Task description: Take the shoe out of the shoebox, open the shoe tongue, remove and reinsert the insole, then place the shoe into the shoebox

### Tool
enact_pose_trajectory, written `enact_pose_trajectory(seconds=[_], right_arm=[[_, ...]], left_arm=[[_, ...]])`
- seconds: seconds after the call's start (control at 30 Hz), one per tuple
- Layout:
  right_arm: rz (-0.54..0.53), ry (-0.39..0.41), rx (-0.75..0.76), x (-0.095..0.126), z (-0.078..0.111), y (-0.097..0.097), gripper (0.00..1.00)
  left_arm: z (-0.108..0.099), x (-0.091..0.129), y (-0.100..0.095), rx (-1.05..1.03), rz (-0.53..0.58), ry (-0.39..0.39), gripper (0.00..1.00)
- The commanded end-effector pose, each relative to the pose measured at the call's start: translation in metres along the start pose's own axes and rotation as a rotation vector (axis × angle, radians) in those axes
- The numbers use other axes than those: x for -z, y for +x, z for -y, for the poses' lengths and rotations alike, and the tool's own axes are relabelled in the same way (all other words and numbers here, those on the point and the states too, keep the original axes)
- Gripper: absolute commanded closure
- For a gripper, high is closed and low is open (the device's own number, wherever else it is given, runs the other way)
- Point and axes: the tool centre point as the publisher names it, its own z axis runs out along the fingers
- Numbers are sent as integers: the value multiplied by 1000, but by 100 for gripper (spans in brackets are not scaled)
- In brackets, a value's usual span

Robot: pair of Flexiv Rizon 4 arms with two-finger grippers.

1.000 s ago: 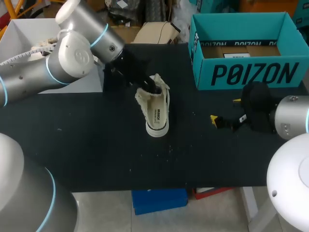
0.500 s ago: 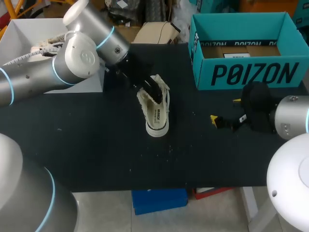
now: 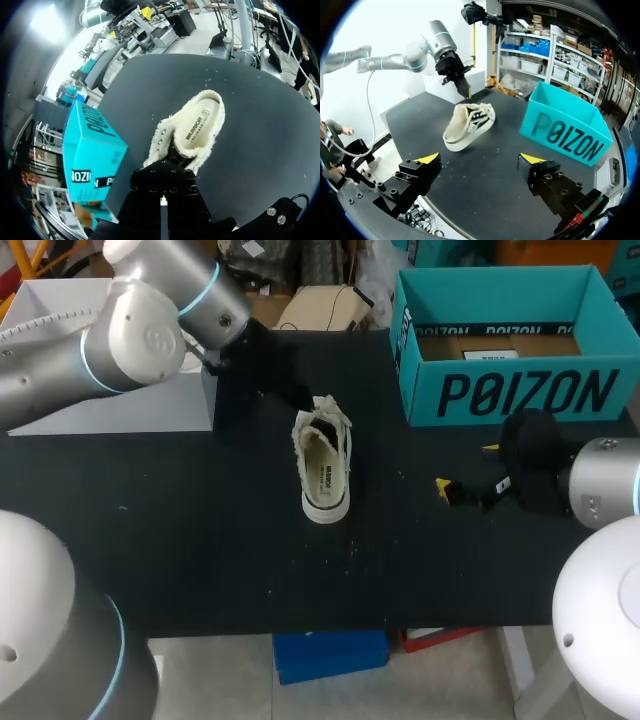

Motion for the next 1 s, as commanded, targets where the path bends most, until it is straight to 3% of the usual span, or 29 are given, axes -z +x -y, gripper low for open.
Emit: enact_pose_trajectory(seconds=[0.03,0.43,0.7,0.87,1.0], right_arm=[[-1,2,-1,0,0,0,0],[-1,2,-1,0,0,0,0],[-1,2,-1,0,0,0,0],[-1,2,-1,0,0,0,0],[-1,2,-1,0,0,0,0]], left_arm=[[-1,13,10,6,-25,-37,100],[-11,-23,11,-25,-104,-29,100],[-5,-48,6,-52,-142,1,100],[5,-52,11,-58,-154,22,100],[9,-40,16,-52,-149,19,100]])
